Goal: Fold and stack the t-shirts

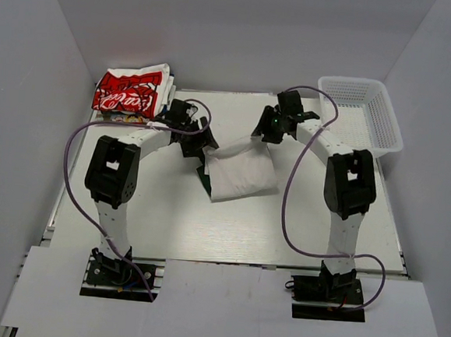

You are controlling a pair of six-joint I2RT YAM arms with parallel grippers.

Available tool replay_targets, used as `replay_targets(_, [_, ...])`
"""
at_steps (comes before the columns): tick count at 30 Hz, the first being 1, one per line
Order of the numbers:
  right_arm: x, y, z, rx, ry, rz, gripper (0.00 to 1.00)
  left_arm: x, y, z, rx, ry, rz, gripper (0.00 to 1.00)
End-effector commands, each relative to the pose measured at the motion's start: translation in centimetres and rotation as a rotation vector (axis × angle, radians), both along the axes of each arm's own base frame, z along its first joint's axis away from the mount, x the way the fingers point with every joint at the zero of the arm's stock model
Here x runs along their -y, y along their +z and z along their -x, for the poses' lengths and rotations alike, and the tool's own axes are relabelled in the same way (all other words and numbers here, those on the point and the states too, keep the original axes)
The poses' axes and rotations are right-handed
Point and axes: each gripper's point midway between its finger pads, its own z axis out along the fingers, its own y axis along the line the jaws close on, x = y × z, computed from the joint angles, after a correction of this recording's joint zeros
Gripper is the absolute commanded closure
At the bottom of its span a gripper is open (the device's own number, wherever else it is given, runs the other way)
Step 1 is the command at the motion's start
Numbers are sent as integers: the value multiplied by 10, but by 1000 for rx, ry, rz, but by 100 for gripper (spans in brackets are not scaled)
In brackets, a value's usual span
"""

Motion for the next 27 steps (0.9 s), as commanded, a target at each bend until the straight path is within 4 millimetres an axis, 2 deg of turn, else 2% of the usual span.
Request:
replay_targets(1, [-6,16,-33,89,11,-20,35,4,45,-31,127,-18,93,0])
replay_targets(2, [-9,19,-34,96,21,-27,18,1,50,-36,152,-26,96,0])
replay_targets(3, [-10,21,-35,106,31,-26,10,2,54,-38,161,-26,99,0])
replay_targets(4, [-9,32,-36,135,39,-26,10,1,63,-38,184,-34,98,0])
replay_targets(6, [-8,37,-26,151,46,-27,10,-2,77,-39,224,-26,87,0])
replay_targets(7, [-8,56,-25,201,48,-46,10,-4,85,-33,243,-32,86,0])
replay_targets(8, [-4,50,-13,191,46,-42,10,-8,88,-31,253,-16,71,0])
replay_targets(9, [-2,54,-12,214,47,-44,10,-6,92,-25,265,-33,68,0])
replay_targets(10, [0,55,-1,213,52,-42,10,-8,96,-18,291,-42,65,0])
replay_targets(12, [4,67,11,249,59,-50,10,0,99,-7,336,-110,39,0])
replay_targets(13, [8,56,19,230,66,-31,10,-2,97,-3,345,-127,24,0])
replay_targets(14, [10,65,24,265,76,-33,10,-1,85,4,336,-161,-1,0])
replay_targets(16, [11,57,33,288,154,-3,10,-5,79,5,428,-262,-87,0])
replay_targets(18, [13,61,34,344,212,18,10,-8,65,14,486,-390,-168,0])
replay_targets(19, [16,62,32,400,269,75,10,-5,67,17,532,-431,-188,0])
replay_targets(20, [24,57,25,434,282,148,10,-10,57,22,543,-449,-220,0])
replay_targets(21, [26,55,22,440,295,172,10,-14,64,19,616,-486,-265,0])
replay_targets(24, [32,51,14,476,378,236,10,-28,61,10,658,-470,-364,0])
replay_targets(25, [31,44,12,478,412,255,10,-27,51,8,642,-474,-366,0])
replay_targets(27, [28,41,9,491,459,248,10,-26,49,-3,652,-485,-388,0])
